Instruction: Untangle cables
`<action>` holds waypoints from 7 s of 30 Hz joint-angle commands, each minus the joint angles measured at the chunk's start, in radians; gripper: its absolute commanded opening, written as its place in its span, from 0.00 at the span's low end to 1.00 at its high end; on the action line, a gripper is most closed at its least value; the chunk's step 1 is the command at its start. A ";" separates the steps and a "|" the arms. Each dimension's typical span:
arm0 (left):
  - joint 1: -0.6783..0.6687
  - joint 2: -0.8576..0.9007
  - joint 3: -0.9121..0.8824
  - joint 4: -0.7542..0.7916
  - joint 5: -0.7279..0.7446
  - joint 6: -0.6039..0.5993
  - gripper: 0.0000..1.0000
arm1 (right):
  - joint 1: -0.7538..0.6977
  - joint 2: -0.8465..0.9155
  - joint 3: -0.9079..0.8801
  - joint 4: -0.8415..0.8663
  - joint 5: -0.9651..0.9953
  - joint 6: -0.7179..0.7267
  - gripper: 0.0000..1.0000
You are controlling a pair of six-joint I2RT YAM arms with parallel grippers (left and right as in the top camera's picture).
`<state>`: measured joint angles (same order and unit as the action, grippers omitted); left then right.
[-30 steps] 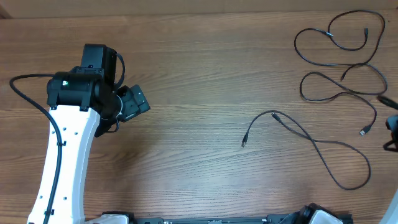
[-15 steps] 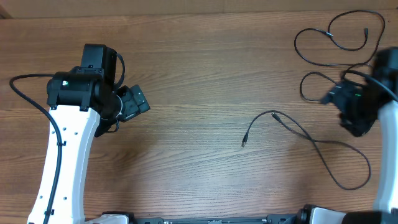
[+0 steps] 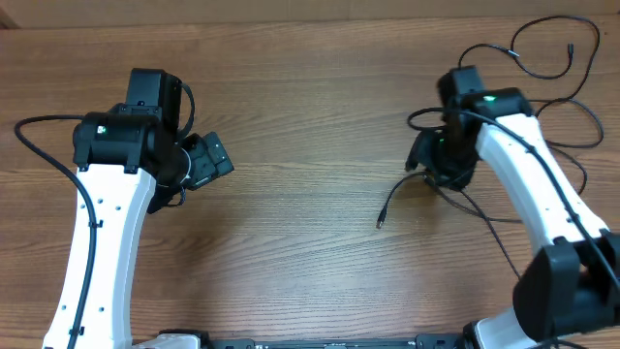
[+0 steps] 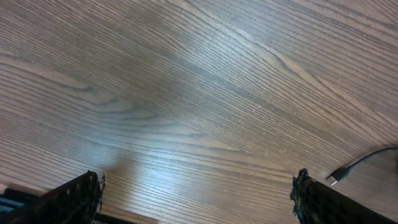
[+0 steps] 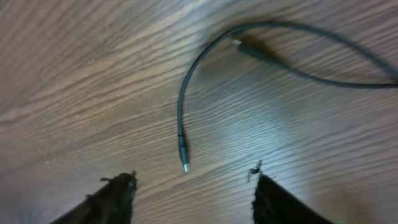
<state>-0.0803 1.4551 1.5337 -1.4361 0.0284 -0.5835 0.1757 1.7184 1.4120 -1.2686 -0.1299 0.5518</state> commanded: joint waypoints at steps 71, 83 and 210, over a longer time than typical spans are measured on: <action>0.003 -0.010 0.021 0.001 -0.010 0.012 0.99 | -0.215 0.150 -0.249 0.029 0.307 0.121 0.04; 0.003 -0.010 0.021 0.000 -0.010 0.011 0.99 | -0.265 0.140 -0.124 -0.042 0.302 0.065 0.11; 0.003 -0.010 0.021 0.000 -0.010 0.011 0.99 | -1.043 0.097 0.129 -0.008 0.446 0.293 1.00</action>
<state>-0.0803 1.4551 1.5337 -1.4364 0.0284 -0.5835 -0.8387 1.7794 1.5600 -1.2770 0.3065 0.8192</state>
